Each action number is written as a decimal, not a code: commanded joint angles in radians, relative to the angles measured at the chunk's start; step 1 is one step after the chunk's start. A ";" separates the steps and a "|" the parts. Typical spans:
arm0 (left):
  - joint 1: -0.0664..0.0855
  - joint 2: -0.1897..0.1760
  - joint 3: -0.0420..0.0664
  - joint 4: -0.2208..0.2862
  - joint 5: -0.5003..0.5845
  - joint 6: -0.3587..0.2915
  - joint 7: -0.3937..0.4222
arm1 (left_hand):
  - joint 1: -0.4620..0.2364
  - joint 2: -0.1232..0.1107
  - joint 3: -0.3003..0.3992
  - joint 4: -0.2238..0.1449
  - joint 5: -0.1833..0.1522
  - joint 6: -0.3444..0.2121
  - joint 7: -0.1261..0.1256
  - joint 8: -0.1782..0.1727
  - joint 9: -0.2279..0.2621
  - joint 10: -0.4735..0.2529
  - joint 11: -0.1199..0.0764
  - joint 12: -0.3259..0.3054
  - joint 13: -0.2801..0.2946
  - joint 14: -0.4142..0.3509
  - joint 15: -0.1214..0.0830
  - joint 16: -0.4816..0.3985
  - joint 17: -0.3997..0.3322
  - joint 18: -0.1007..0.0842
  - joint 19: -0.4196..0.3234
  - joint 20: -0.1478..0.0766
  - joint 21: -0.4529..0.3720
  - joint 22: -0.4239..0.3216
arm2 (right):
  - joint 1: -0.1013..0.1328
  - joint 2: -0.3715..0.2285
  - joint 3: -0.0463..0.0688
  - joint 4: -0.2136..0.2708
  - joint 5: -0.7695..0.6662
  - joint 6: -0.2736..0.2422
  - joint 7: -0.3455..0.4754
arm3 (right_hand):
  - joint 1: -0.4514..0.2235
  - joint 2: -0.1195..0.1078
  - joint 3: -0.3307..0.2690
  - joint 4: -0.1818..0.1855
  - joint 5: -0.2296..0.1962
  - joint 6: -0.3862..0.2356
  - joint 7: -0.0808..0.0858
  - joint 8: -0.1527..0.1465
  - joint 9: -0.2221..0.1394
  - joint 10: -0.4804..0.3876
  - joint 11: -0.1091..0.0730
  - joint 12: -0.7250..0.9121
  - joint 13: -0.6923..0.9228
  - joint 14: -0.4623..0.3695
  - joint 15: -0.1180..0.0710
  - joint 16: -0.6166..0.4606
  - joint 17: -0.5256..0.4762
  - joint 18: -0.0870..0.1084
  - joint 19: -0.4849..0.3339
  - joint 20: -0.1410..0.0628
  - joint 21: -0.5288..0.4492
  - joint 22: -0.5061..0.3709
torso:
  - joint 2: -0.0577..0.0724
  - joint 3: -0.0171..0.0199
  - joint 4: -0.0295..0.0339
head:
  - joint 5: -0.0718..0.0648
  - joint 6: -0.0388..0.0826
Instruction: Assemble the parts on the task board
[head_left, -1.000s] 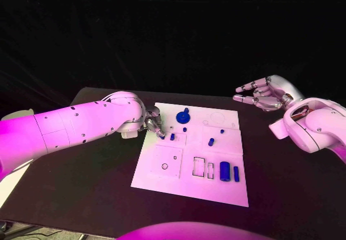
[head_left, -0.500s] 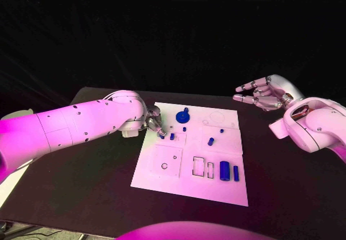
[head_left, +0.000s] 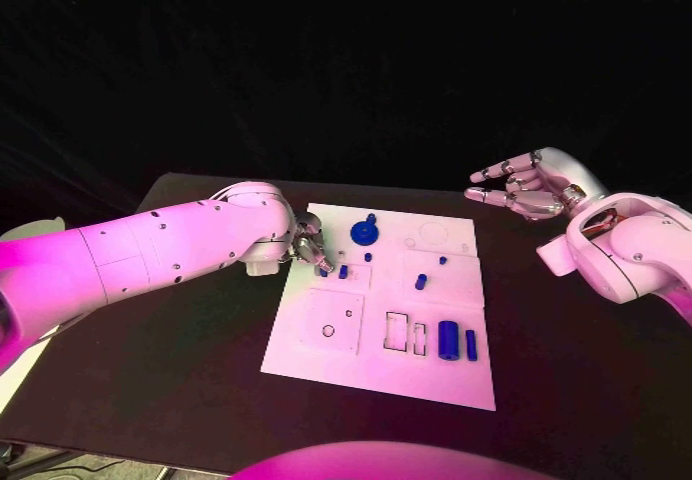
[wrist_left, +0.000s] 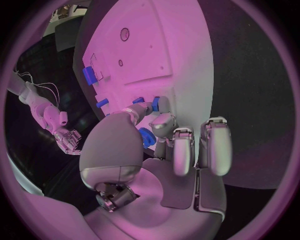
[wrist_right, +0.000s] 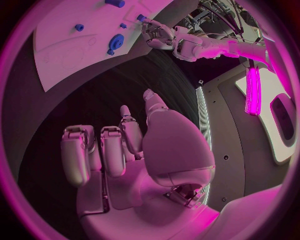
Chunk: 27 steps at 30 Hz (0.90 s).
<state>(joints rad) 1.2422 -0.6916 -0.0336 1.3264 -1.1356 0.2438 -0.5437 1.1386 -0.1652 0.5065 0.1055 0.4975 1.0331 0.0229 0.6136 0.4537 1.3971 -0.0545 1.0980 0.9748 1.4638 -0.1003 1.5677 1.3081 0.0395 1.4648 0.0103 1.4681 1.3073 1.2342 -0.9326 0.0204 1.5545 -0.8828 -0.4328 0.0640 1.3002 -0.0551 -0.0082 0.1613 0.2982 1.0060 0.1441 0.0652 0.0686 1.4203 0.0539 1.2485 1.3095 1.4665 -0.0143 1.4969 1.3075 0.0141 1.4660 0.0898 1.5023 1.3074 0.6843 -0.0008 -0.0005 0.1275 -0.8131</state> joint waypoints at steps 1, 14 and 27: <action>-0.011 0.003 -0.008 -0.005 -0.001 0.029 -0.033 | 0.000 0.011 0.027 -0.034 0.005 0.004 -0.012 -0.007 -0.001 0.007 -0.003 0.006 0.001 0.107 -0.006 0.003 0.263 -0.013 0.072 -0.006 0.005 0.172 | 0.000 0.000 0.000 0.001 -0.004 0.009 0.006 | 0.002 0.007 -0.004 0.000 0.007 0.000 -0.004 0.003 0.001 -0.005 0.000 -0.006 0.050 0.075 -0.006 -0.005 0.133 0.019 0.028 -0.003 -0.007 0.122 | 0.000 -0.0005 0.0004 | -0.001 -0.001; -0.012 0.001 -0.008 -0.012 -0.001 0.015 -0.046 | -0.095 -0.001 -0.143 0.054 0.000 0.030 -0.017 -0.023 -0.017 0.007 -0.007 0.011 0.009 0.107 -0.009 0.003 0.263 -0.014 0.074 -0.008 0.007 0.176 | 0.000 0.000 0.000 0.000 -0.004 0.009 0.006 | 0.004 0.008 -0.004 -0.001 0.011 0.000 -0.004 0.003 0.001 -0.006 0.000 -0.007 0.049 0.075 -0.006 -0.006 0.132 0.019 0.027 -0.003 -0.007 0.122 | -0.001 -0.0007 0.0006 | -0.002 0.002; -0.011 -0.033 -0.005 0.005 0.053 -0.088 -0.024 | -0.086 0.028 -0.347 0.153 -0.357 0.039 -0.011 -0.044 -0.043 -0.002 0.000 0.006 0.006 0.107 -0.006 0.003 0.263 -0.011 0.070 -0.008 -0.006 0.169 | -0.001 0.002 0.000 -0.004 -0.001 0.027 0.008 | 0.004 0.008 -0.005 0.000 0.014 0.000 -0.003 0.002 0.001 -0.006 0.000 -0.008 0.049 0.075 -0.006 -0.006 0.131 0.020 0.027 -0.003 -0.008 0.121 | -0.001 -0.0003 0.0018 | -0.009 0.010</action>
<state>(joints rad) 1.2352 -0.7224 -0.0355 1.3338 -1.1160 0.2047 -0.5644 1.0498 -0.1421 0.1644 0.2569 0.1448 1.0724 0.0052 0.5759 0.4122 1.4004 -0.0552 1.1077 0.9833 1.4672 -0.1037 1.5677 1.3078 0.0394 1.4685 0.0067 1.4662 1.3080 1.2338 -0.9320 0.0204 1.5505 -0.8828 -0.4288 0.0642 1.3002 -0.0551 -0.0081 0.1613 0.3083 1.0060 0.1441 0.0652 0.0686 1.4203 0.0539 1.2447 1.3097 1.4665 -0.0143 1.4969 1.3073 0.0141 1.4660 0.0898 1.4987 1.3080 0.6833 -0.0014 -0.0001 0.1213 -0.8053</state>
